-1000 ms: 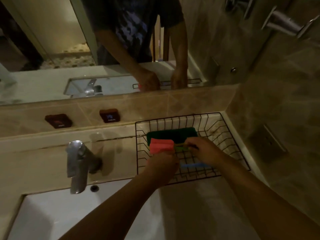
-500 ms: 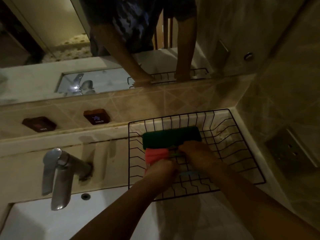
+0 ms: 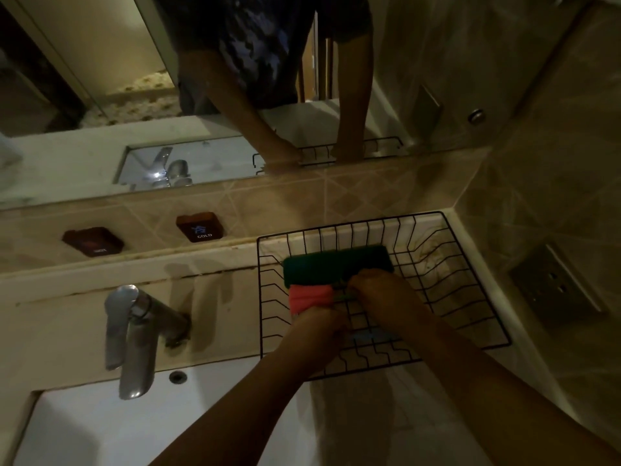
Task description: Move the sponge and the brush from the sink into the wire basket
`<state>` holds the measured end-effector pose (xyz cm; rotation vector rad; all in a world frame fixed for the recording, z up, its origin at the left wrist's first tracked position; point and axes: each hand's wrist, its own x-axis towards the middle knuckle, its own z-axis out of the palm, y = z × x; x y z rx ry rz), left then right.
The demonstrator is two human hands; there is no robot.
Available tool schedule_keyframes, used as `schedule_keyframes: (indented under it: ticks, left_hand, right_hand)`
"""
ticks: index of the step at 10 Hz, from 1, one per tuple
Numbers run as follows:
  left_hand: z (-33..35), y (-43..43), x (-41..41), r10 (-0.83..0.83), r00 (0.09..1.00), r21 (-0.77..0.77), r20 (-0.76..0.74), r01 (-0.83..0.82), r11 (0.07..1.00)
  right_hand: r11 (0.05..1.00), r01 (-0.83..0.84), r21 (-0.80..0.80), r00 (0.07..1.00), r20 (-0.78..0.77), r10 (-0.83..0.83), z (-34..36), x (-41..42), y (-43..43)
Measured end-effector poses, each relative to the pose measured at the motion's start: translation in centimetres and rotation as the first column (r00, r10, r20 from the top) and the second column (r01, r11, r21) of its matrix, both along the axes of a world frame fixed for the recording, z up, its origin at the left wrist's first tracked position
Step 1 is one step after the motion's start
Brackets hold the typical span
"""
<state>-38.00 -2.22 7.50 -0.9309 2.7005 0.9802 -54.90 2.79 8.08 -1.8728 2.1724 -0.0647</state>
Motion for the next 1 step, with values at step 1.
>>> schedule_keyframes:
  ticks: [1]
  left_hand:
    - [1.08,-0.01,1.23,0.129,0.991,0.123,-0.02,-0.126,0.984]
  right_hand:
    - [0.994,0.051,-0.092,0.998,0.05,-0.046,1.09,1.25,0.21]
